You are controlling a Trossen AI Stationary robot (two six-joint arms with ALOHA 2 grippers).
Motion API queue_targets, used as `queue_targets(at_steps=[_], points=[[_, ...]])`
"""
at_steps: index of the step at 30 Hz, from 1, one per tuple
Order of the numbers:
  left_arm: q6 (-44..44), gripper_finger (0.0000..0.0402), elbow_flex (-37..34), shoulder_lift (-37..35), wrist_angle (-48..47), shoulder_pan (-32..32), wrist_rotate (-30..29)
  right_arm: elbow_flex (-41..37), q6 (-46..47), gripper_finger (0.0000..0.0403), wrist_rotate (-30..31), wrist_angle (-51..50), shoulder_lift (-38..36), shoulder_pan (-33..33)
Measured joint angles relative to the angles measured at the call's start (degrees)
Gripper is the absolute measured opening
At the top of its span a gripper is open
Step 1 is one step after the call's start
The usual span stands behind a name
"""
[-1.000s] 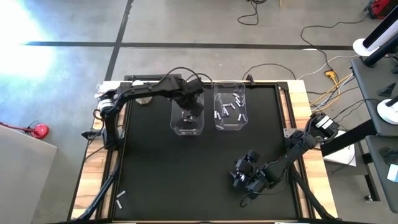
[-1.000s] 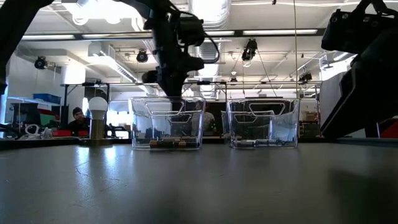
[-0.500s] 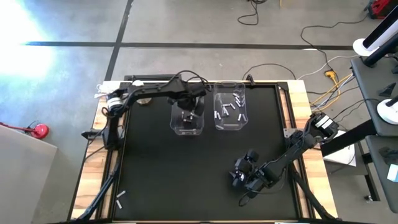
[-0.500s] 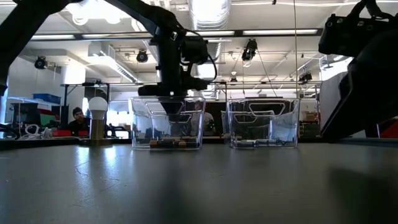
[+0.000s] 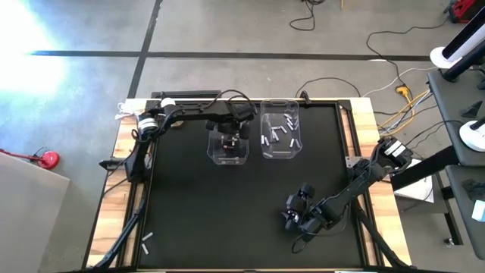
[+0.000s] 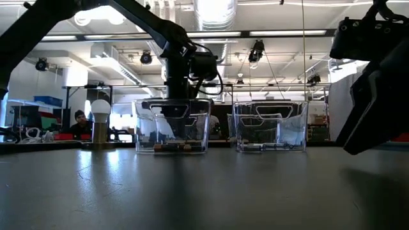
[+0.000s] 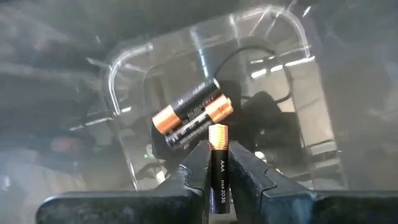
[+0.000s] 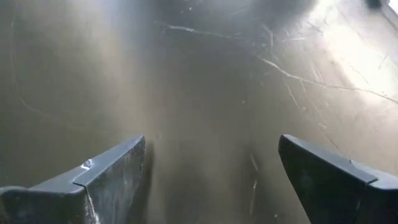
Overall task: Sort batteries
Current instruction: Put the black battery into the left transparent bin, then put the white battery into the right transparent bin
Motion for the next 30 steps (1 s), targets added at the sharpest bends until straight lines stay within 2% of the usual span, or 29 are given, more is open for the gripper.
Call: queue_targets(at_steps=[5, 10, 18, 25, 30], points=[[-2.4, 0.0029, 0.0, 1.2, 0.3, -0.1, 0.6, 0.0, -0.8, 0.0361, -0.7, -0.1, 0.0, 0.0], [-4.0, 0.0030, 0.0, 2.7, 0.1, -0.1, 1.2, 0.0, -2.4, 0.0361, -5.3, -0.3, 0.0, 0.0], [-3.8, 0.0038, 0.1, 3.2, 0.6, -0.2, 1.4, 0.0, -2.8, 0.0361, -5.3, -0.3, 0.0, 0.1], [-1.7, 0.0102, 0.1, 2.8, 0.4, -0.1, 2.3, 0.0, -4.9, 0.0361, -5.3, -0.3, 0.0, 0.1], [5.7, 0.0162, 3.0, 2.4, -2.6, -0.3, 2.3, 0.0, -5.2, 0.0361, -6.7, -0.3, -0.2, 0.1]])
